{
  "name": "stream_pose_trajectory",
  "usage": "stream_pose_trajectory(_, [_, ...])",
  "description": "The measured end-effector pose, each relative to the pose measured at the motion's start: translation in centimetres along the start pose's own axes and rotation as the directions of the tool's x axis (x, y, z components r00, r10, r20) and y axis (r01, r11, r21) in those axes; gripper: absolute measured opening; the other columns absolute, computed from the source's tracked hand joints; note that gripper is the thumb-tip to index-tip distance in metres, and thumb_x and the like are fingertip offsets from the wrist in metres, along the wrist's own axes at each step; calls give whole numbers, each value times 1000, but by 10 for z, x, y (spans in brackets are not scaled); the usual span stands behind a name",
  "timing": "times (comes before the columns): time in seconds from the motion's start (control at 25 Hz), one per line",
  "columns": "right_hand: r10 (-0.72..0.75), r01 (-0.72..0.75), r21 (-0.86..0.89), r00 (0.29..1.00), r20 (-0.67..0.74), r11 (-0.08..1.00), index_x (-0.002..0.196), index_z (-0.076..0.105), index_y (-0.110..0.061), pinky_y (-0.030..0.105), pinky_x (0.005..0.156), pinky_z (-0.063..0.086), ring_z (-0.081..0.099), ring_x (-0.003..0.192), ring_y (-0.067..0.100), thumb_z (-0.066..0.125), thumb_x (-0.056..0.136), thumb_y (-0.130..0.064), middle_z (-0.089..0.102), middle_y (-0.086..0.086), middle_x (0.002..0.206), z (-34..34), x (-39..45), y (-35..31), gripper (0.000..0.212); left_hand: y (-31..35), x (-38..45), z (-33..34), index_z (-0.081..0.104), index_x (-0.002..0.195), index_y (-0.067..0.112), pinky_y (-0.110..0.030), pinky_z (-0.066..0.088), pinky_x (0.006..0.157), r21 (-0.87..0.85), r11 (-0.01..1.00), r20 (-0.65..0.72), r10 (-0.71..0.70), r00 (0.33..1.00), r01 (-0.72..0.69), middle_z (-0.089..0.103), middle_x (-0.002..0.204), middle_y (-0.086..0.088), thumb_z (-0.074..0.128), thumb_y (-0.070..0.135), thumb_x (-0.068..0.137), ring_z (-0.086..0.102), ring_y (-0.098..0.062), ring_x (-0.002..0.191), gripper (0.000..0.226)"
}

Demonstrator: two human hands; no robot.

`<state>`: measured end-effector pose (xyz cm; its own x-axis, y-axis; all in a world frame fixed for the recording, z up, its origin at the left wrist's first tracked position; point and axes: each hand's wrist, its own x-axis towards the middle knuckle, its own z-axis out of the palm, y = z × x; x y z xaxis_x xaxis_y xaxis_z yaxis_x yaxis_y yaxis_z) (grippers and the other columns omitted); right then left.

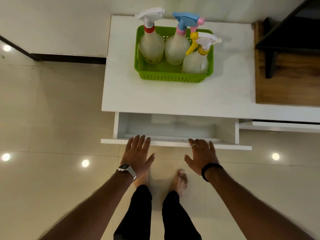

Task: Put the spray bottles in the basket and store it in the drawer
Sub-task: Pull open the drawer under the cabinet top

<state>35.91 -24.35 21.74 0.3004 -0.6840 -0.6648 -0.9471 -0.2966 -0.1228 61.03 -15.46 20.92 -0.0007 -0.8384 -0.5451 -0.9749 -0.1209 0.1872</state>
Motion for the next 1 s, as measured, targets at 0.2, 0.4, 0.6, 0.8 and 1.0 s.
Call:
stream_pose_trajectory(0.2, [-9,7,23,997,73,1000,160,15,-22,48,124,-3,13,154,23,41,96,-49,23,5,165,25,-36,-1,74,8,-36,12,43,149,11,-50,28,121,-17,1000,25,-9,1000,10,48,152,-14,48,48,94,41,-34,144,67])
stream_pose_trajectory(0.4, [-11,8,52,998,58,999,157,26,-24,48,124,4,23,150,20,36,98,-44,34,0,159,51,-71,-3,64,16,-74,23,63,130,11,-49,49,106,-6,1000,55,4,998,-3,67,128,-9,47,47,86,64,-31,119,59])
stream_pose_trajectory(0.6, [-33,29,28,990,135,999,158,24,-26,50,123,6,24,150,21,41,93,-47,32,1,161,77,-102,1,70,24,-102,38,72,119,16,-45,58,94,25,1000,129,4,992,-8,74,118,-3,46,51,81,72,-23,108,58])
stream_pose_trajectory(0.8, [-37,35,14,977,211,999,159,18,-28,49,122,3,18,153,20,37,93,-50,25,0,164,96,-123,3,72,27,-122,51,76,112,19,-41,61,86,8,999,200,32,979,-35,76,112,0,59,53,74,74,-20,103,54])
stream_pose_trajectory(1.0, [-8,7,4,957,290,1000,160,12,-29,49,122,-2,8,155,19,33,94,-52,14,1,168,102,-135,-1,74,32,-140,61,79,109,19,-41,61,84,16,998,257,47,965,-53,78,111,-2,69,58,63,76,-21,100,61])
